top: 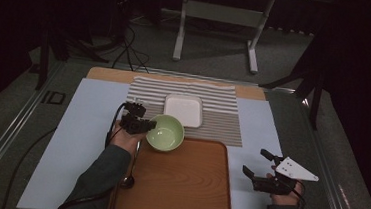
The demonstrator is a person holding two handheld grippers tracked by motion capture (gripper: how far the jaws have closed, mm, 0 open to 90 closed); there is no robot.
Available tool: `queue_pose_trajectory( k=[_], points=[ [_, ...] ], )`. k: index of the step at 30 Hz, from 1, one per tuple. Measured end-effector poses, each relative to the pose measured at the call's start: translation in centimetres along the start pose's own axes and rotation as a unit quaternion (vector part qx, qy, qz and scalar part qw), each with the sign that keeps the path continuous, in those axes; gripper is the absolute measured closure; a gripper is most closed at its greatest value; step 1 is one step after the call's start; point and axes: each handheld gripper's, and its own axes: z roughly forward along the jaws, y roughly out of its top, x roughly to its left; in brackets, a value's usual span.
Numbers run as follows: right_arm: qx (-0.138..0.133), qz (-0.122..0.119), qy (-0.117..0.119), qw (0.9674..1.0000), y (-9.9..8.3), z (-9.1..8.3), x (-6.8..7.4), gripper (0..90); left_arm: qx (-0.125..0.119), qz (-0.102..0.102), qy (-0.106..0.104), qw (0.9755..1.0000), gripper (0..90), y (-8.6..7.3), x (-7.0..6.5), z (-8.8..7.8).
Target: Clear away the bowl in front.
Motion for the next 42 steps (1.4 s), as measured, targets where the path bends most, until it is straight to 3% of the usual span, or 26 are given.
queue_pose_trajectory(
  k=[7, 14, 23, 42],
  points=[
    [0.000, 0.001, 0.000, 1.0000, 0.0, 0.0, 0.0, 10.7, 0.003, -0.002, 0.004, 1.0000, 82.5, -2.1, -0.2, -0.5],
    [0.001, 0.004, -0.001, 1.0000, 0.0, 0.0, 0.0, 10.7, 0.008, -0.011, -0.005, 0.9999, 82.2, -4.0, 0.0, -1.6],
    [0.001, 0.004, -0.002, 1.0000, 0.0, 0.1, -0.1, 10.7, 0.021, -0.007, -0.019, 0.9996, 81.9, -5.8, -0.6, -2.2],
    [0.001, 0.003, 0.000, 1.0000, 0.0, 0.2, -0.1, 10.7, 0.035, 0.007, -0.027, 0.9990, 82.5, -7.1, -0.5, -2.3]
  ],
)
